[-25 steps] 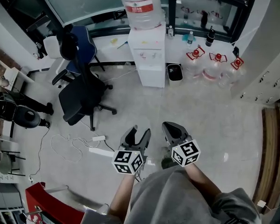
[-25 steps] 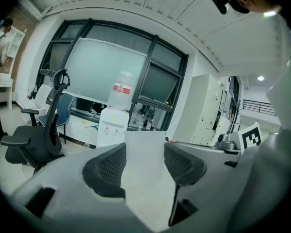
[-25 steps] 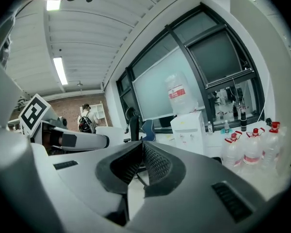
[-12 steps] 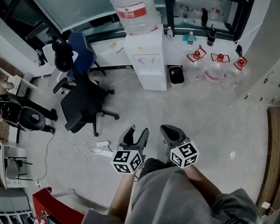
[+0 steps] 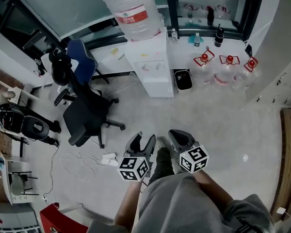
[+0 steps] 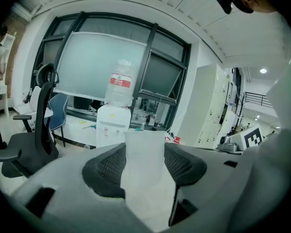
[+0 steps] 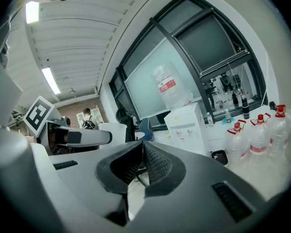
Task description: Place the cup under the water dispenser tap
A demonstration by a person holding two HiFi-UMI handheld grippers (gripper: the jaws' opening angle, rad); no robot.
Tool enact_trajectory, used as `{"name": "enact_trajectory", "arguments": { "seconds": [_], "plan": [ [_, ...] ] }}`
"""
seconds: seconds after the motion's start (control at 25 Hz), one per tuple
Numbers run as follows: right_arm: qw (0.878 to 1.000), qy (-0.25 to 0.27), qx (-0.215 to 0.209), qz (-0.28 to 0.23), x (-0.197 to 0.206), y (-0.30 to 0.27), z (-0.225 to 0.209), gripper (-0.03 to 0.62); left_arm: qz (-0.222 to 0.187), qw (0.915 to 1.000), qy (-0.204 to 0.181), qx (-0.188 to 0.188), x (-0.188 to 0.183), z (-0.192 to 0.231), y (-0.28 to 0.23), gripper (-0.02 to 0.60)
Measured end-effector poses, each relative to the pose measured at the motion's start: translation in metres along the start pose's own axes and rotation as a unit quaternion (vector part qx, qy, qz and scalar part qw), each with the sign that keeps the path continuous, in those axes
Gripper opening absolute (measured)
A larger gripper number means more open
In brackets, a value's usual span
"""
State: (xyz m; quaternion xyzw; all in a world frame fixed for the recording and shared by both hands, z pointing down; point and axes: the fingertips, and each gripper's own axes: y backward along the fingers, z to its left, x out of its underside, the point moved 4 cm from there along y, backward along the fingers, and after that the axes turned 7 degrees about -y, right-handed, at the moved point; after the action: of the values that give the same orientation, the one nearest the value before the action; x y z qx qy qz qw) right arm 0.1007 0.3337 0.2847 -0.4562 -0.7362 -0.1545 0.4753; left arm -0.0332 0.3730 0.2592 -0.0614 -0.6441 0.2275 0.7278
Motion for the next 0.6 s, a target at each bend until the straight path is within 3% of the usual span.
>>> {"name": "enact_trajectory", "arguments": {
  "seconds": [0.6],
  "plan": [
    [0.999, -0.016, 0.032, 0.017, -0.033, -0.116, -0.038, 0.012, 0.014, 0.9993, 0.007, 0.033, -0.037, 0.089, -0.095, 0.242]
  ]
}}
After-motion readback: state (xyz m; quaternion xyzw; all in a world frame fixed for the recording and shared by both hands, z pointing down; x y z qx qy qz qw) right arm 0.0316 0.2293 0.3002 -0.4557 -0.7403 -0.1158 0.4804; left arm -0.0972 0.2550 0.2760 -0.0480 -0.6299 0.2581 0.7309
